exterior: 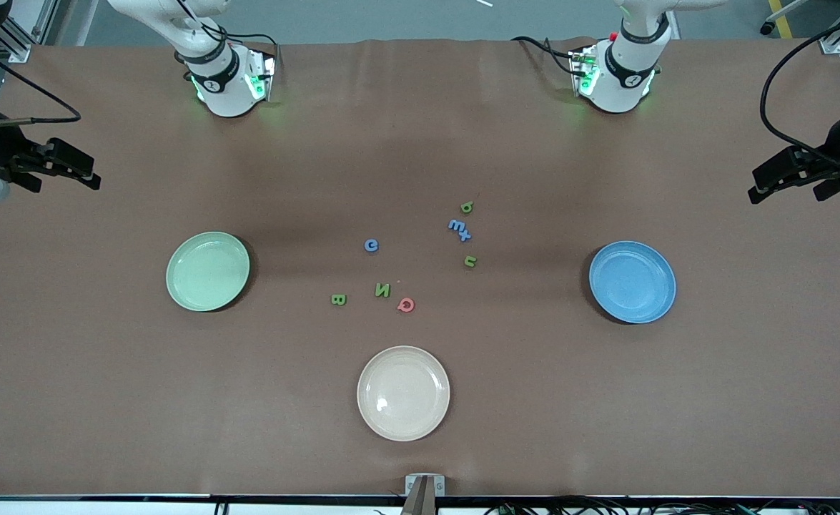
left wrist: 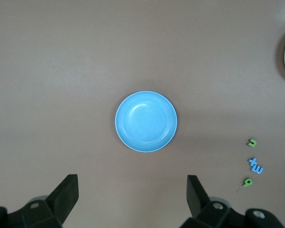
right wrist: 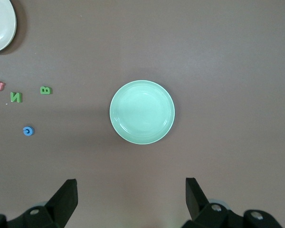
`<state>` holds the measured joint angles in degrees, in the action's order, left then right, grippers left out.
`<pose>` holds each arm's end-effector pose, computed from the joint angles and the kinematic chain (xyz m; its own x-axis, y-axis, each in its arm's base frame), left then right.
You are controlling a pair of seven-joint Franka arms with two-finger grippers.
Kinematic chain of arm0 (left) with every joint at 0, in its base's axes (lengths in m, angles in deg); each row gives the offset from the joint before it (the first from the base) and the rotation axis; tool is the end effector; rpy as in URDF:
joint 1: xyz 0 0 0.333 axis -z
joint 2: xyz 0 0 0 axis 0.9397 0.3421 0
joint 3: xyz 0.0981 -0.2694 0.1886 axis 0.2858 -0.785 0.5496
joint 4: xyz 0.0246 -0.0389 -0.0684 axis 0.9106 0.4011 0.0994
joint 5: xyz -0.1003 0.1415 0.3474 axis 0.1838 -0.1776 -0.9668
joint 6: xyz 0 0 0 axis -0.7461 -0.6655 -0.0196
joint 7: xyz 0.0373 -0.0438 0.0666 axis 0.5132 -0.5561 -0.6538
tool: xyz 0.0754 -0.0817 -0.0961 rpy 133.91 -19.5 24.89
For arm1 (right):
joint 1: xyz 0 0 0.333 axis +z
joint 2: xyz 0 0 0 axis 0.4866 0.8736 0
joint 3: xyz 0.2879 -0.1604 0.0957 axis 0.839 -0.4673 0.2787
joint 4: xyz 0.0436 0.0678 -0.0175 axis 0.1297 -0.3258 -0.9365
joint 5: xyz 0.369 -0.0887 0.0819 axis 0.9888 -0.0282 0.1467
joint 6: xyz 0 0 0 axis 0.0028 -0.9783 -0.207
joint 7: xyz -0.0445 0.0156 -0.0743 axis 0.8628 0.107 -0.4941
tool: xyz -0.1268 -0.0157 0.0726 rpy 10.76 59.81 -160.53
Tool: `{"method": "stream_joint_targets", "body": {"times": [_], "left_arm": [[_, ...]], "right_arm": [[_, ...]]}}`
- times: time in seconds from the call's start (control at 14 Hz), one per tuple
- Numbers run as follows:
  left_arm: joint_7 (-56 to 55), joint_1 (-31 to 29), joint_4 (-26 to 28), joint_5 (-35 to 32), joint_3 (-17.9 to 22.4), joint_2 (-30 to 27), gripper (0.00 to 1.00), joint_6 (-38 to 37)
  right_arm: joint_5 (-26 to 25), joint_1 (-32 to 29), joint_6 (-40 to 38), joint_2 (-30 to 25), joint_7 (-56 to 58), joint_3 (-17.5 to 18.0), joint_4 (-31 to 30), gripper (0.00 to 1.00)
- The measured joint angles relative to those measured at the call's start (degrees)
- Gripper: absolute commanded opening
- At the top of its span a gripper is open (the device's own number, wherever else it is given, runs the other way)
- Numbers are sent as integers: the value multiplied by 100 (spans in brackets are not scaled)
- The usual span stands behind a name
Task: Sort upper and lower case letters into plates
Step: 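Move the right gripper toward the green B while the left gripper reaches letters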
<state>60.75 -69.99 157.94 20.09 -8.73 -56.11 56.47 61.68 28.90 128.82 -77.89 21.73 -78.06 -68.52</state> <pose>0.5566 -0.0224 0.6260 0.9980 0.0468 0.0419 0.0455 -0.9985 0.0315 0.5219 -0.0036 0.5975 0.9990 0.0120 -0.0421 0.0100 -0.9989 -0.0466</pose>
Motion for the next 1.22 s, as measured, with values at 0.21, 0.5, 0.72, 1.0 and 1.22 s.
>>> {"method": "stream_joint_targets", "body": {"times": [0.21,0.5,0.72,1.0,1.22], "left_arm": [[21,1,-10,0,0,0,100,0],[67,107,-1,1,-40,55,100,-35],[21,561,36,2,-121,358,100,-54],[-378,921,159,28,-274,740,100,-190],[-716,897,355,248,-674,748,100,-176]], "right_arm": [[-89,0,-1,-7,1,-5,0,100],[-109,-1,-4,-10,1,-12,-2,100],[-110,-2,-56,-10,1,-33,-7,100],[-108,-2,-141,-11,1,-36,-10,100],[-108,-2,-186,-11,-1,-40,3,100]]}}
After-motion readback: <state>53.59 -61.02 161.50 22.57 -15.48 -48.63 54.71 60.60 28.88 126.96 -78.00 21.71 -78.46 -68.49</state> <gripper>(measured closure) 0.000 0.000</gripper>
